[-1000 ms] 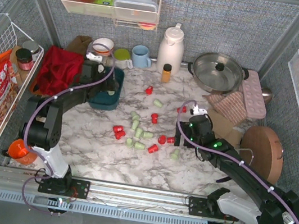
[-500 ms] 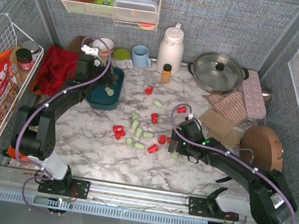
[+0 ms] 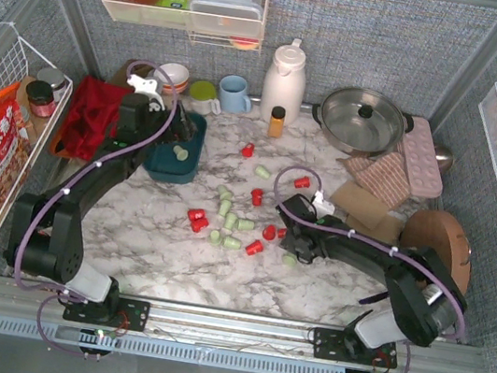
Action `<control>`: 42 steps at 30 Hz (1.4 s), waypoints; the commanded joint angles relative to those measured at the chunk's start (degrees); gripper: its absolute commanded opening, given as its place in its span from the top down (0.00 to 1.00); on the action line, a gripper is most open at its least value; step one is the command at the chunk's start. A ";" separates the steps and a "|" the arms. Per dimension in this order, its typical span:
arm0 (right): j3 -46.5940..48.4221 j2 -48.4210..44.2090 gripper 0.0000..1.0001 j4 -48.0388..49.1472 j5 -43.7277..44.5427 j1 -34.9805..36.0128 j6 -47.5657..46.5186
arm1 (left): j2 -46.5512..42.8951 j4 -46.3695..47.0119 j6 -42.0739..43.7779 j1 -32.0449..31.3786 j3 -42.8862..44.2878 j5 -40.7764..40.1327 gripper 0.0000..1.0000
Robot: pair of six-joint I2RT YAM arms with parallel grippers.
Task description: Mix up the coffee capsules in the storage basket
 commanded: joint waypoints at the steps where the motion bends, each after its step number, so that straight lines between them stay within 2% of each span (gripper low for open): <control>1: 3.88 3.82 0.57 -6.95 2.02 0.39 4.95 | -1.31 3.48 -0.79 0.22 -0.78 0.70 0.01; 9: 9.16 9.01 0.56 -13.14 2.49 1.84 6.26 | -2.37 3.83 -0.96 0.35 -1.10 0.65 0.01; 16: 9.38 8.97 0.53 -13.81 2.62 2.58 7.27 | -2.48 3.92 -1.05 0.59 -1.26 0.70 0.01; 24: 8.70 7.51 0.55 -14.77 3.15 3.27 8.04 | -2.45 4.03 -1.10 0.75 -1.36 0.72 0.01; 29: 8.31 6.96 0.60 -14.71 3.19 3.60 8.14 | -2.03 4.30 -1.82 0.74 -1.53 1.20 0.01; 33: 8.19 6.50 0.80 -13.98 3.19 3.64 7.73 | -1.62 4.44 -2.61 0.75 -1.55 1.96 0.01; 38: 8.56 5.74 0.82 -13.90 3.79 3.64 6.41 | -1.86 4.42 -2.68 0.75 -1.54 1.97 0.01; 42: 10.00 4.08 0.82 -11.53 4.47 3.74 -0.59 | -1.97 5.73 -2.73 0.75 -2.22 3.82 0.01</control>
